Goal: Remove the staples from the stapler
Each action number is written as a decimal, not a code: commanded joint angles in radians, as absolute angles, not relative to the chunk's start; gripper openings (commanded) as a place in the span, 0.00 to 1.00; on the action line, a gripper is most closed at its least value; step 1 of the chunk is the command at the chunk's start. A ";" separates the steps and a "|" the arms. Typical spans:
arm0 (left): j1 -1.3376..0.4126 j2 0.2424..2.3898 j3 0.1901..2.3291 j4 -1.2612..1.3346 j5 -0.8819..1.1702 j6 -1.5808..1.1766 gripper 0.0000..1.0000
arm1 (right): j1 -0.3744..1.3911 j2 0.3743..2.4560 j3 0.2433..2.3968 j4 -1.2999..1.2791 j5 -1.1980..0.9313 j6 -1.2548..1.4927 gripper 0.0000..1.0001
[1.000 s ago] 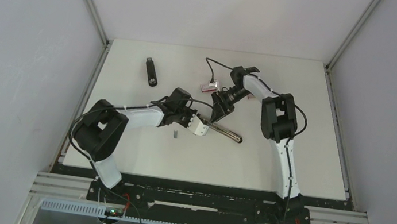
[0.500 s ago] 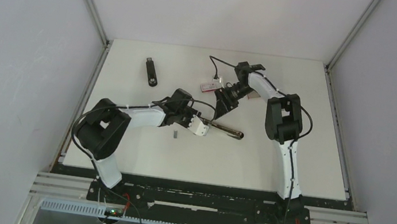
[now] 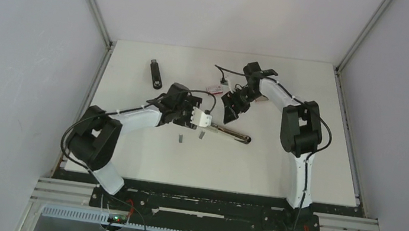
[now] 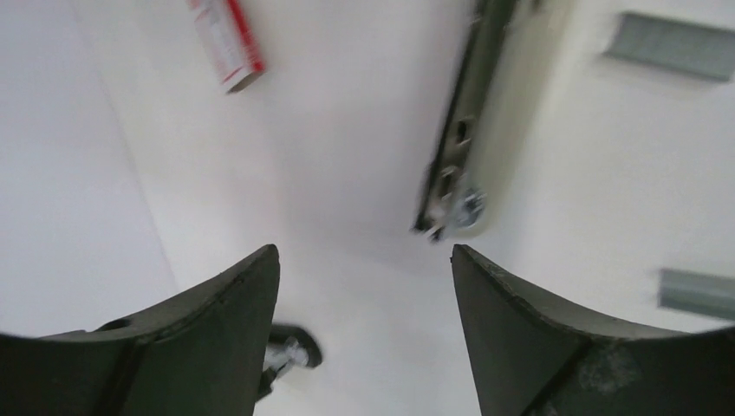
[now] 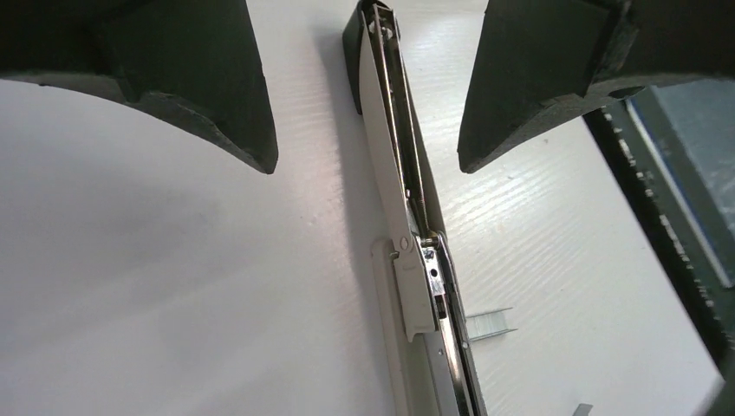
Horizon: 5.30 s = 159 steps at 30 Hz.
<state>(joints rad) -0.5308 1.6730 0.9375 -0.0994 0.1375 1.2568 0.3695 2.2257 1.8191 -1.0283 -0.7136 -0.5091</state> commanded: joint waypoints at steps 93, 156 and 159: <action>0.053 0.949 0.467 0.041 0.274 0.579 1.00 | 0.493 2.008 1.556 -0.614 0.057 -0.127 0.00; 0.053 0.998 0.473 0.049 0.268 0.586 1.00 | 0.165 2.012 1.701 -0.477 0.100 -0.036 0.00; 0.053 0.997 0.474 0.049 0.268 0.586 1.00 | 0.151 2.030 1.712 -0.467 0.116 -0.079 0.00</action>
<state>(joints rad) 0.0463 0.9962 0.4862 0.0174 0.2581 0.6006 0.1684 2.0762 1.6913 -0.5533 0.1028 -0.0029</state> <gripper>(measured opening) 0.996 0.239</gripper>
